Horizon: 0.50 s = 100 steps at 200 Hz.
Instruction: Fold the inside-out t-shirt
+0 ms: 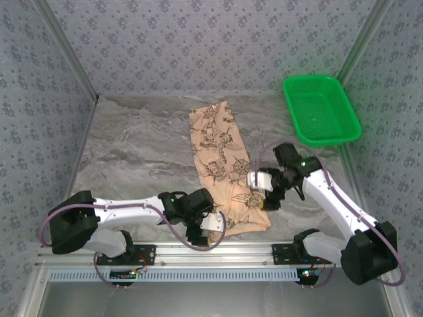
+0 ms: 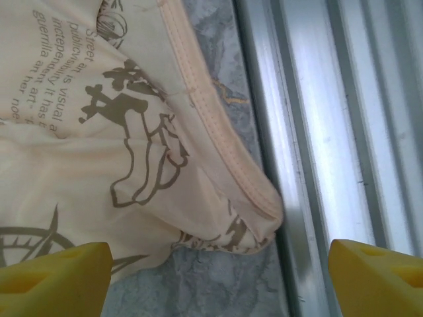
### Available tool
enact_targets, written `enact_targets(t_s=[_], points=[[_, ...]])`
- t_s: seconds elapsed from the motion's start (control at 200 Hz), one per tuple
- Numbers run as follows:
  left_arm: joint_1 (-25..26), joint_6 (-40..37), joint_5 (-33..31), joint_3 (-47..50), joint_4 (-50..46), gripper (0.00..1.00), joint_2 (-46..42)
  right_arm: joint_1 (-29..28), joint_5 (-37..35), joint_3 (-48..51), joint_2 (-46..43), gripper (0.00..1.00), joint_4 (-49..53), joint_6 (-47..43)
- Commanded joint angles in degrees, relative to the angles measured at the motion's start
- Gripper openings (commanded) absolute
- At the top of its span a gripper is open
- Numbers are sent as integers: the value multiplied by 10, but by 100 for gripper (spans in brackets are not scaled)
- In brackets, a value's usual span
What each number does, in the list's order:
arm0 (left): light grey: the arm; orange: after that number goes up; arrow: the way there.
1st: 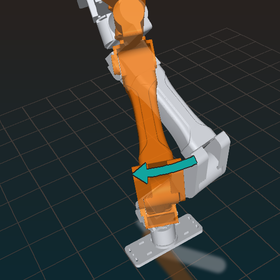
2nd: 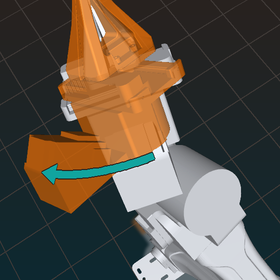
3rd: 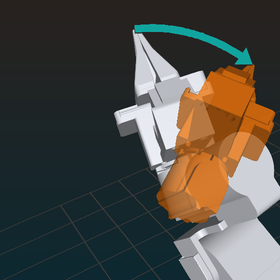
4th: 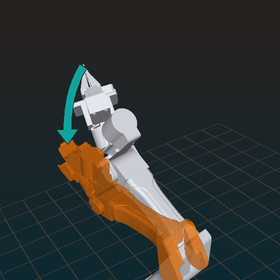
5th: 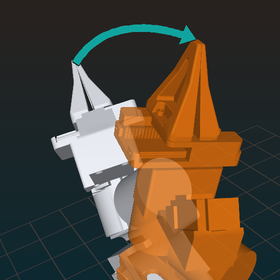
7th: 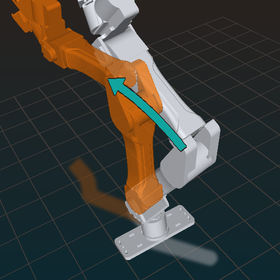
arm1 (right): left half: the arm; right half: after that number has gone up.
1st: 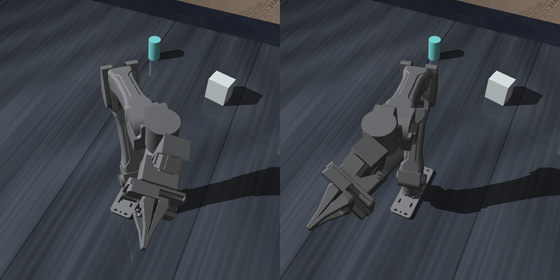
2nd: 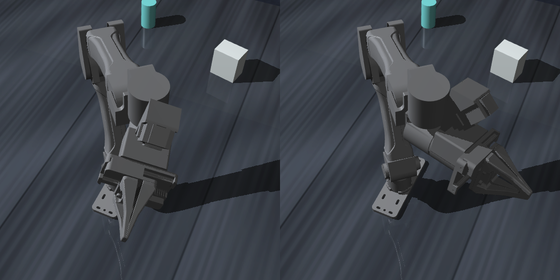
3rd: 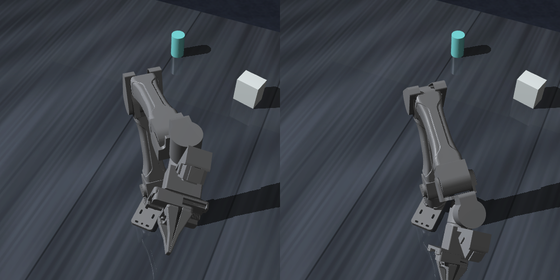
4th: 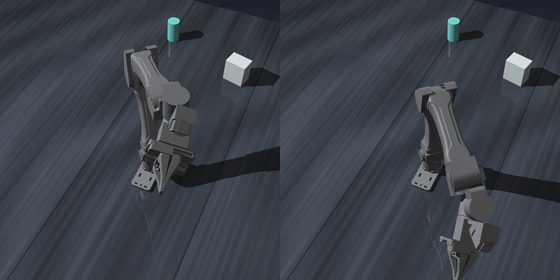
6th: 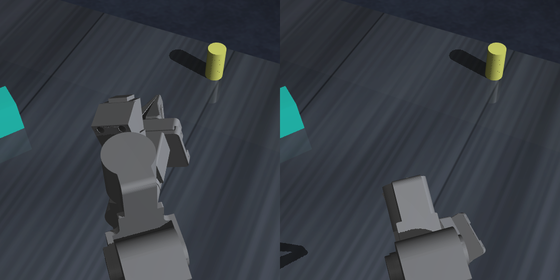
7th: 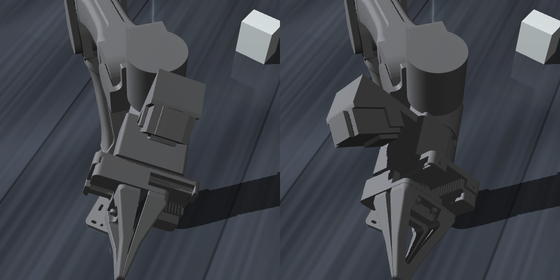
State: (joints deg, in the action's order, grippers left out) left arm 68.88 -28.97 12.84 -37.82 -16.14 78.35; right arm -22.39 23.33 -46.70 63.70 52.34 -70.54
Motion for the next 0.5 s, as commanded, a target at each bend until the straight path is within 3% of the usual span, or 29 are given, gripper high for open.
enact_targets(t_s=[0.0,0.23,0.38,0.495], points=[[7,-40,-46,30,101,85,-13,-28,-28,47,-15,95,7,-83],[35,-61,-81,56,143,78,9,-58,-102,123,-11,96,-97,-71],[59,-74,-80,74,177,71,12,-79,-95,161,-12,100,-128,-42],[61,-80,-77,80,184,59,16,-94,-108,201,-13,100,-173,-13]])
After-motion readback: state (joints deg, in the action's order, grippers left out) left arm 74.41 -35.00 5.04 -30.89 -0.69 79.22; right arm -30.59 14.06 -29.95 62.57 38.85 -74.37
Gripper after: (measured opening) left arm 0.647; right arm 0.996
